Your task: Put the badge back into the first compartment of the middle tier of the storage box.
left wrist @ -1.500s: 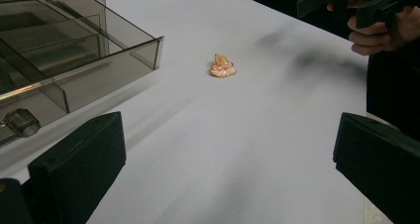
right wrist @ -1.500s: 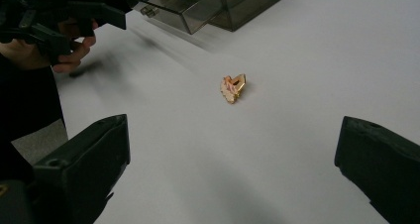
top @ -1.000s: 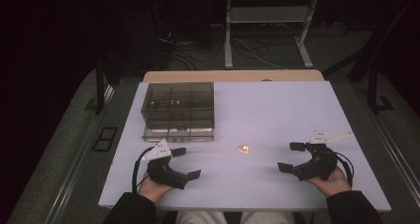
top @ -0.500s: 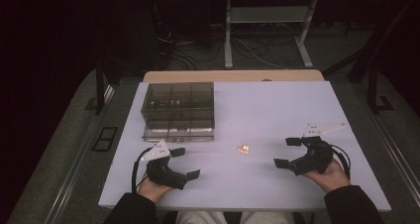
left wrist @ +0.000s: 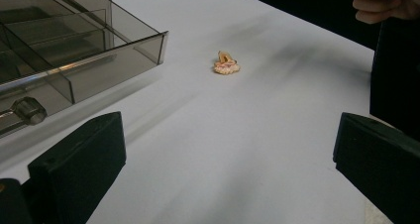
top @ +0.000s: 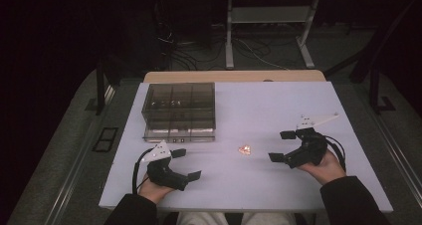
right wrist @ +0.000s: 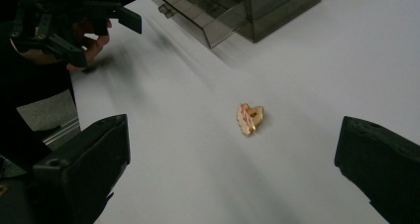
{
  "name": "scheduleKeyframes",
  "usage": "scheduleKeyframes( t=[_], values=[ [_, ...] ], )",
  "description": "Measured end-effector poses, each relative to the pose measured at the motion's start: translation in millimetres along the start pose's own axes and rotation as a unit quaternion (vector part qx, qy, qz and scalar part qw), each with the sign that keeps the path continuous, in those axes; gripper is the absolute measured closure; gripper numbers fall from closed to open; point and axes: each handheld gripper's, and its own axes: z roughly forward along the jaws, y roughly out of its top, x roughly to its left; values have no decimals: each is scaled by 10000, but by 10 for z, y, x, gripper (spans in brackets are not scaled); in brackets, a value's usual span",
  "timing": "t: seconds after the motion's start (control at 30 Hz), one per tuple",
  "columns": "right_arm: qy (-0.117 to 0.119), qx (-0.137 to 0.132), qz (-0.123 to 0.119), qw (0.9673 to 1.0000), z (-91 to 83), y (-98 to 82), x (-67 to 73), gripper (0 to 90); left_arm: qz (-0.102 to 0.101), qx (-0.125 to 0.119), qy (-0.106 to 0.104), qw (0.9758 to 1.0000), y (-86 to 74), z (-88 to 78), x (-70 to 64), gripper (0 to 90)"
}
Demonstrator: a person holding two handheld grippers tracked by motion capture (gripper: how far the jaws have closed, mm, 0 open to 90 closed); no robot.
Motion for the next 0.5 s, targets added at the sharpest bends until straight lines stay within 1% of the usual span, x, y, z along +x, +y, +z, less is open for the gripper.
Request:
scheduleKeyframes(
  t=[0.07,0.1,0.27,0.3,0.5],
  values=[
    [-3,10,-24,10000,10,23,2,2,6,7,1,10000,0,1,0,0],
    [31,29,-56,10000,39,67,8,3,11,10,2,10000,0,1,-1,0],
    [80,102,-79,9999,104,116,8,2,28,6,0,10000,0,-2,-1,0],
    [89,170,-62,9998,144,133,3,3,33,10,3,10000,0,-2,0,0],
    [114,225,-24,9997,243,149,-30,3,4,21,10,10000,-1,0,2,0]
  ],
)
